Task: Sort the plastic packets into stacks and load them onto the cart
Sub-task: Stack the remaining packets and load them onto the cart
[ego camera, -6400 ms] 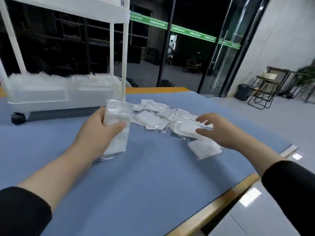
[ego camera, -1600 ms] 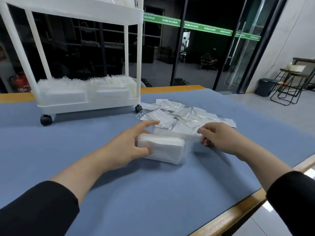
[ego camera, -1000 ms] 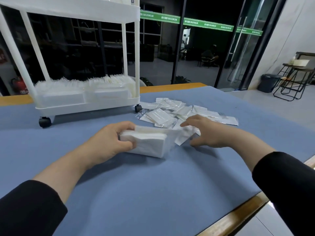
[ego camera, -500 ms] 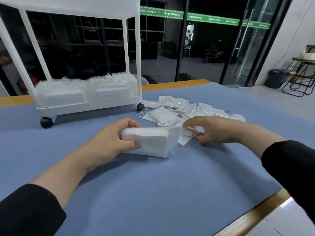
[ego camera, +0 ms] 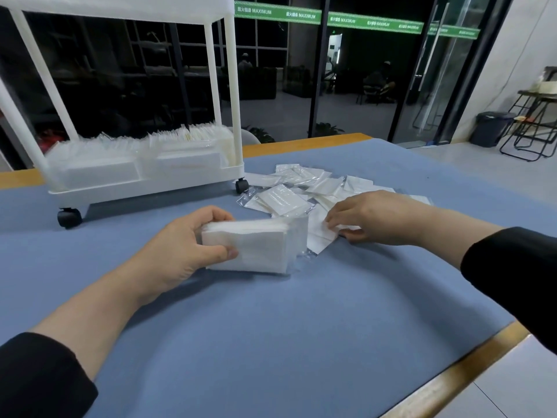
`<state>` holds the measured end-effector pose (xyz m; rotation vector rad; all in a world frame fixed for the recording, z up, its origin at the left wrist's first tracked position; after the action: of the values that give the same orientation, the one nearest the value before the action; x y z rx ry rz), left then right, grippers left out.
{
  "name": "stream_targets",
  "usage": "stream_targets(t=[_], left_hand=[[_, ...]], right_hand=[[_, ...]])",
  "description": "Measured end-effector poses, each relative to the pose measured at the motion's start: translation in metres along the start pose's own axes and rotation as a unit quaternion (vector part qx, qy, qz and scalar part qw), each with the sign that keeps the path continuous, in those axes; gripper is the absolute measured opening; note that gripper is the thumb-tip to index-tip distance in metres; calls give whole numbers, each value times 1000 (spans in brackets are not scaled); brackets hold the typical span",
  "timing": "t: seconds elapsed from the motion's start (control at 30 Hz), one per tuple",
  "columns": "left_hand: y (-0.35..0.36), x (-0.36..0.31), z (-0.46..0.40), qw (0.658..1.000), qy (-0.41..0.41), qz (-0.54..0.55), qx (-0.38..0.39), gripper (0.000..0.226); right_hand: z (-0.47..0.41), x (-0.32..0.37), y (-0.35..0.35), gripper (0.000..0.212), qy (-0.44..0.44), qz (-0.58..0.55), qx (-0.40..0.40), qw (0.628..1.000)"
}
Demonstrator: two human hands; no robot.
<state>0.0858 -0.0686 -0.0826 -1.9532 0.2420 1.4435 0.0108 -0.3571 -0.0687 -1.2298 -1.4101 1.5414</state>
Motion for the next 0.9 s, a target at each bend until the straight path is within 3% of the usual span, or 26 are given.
stream_targets(t=[0.1,0.3,0.43,0.53,0.67,0.8,0.9], left_hand=[[-1,0,-1,1000,0,2,-2,33],[-1,0,0,1000,-2,11,1,33],[-2,-4,2,999,4,45,30,31],[-1,-5,4,998,7,26,54,29],[2,-4,3,999,6,25,38,32],[7,-5,2,999,31,13,29,40],[9,-7,2,997,41,49,31,60]], right_hand=[[-5,2,2,22,-9,13,-28,999],[-12,7,6,37,-16,22,-43,999],[-11,-2,-6,8,65,-110,-59,990],[-8,-8,-31,7,139,-207,-85,965],[-16,8,-65,13,167,-290,-52,941],[-37,45,-85,9,130,-276,9,952],[-53,68,-88,9,100,-254,74,959]])
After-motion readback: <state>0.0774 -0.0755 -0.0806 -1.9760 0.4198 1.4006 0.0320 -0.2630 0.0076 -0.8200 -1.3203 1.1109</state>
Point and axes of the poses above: each hand's wrist, its own z-axis away from the middle knuckle, its own y-axis out of the palm, x = y × z, the point moved 6 cm from there along -z, towards the middle knuckle
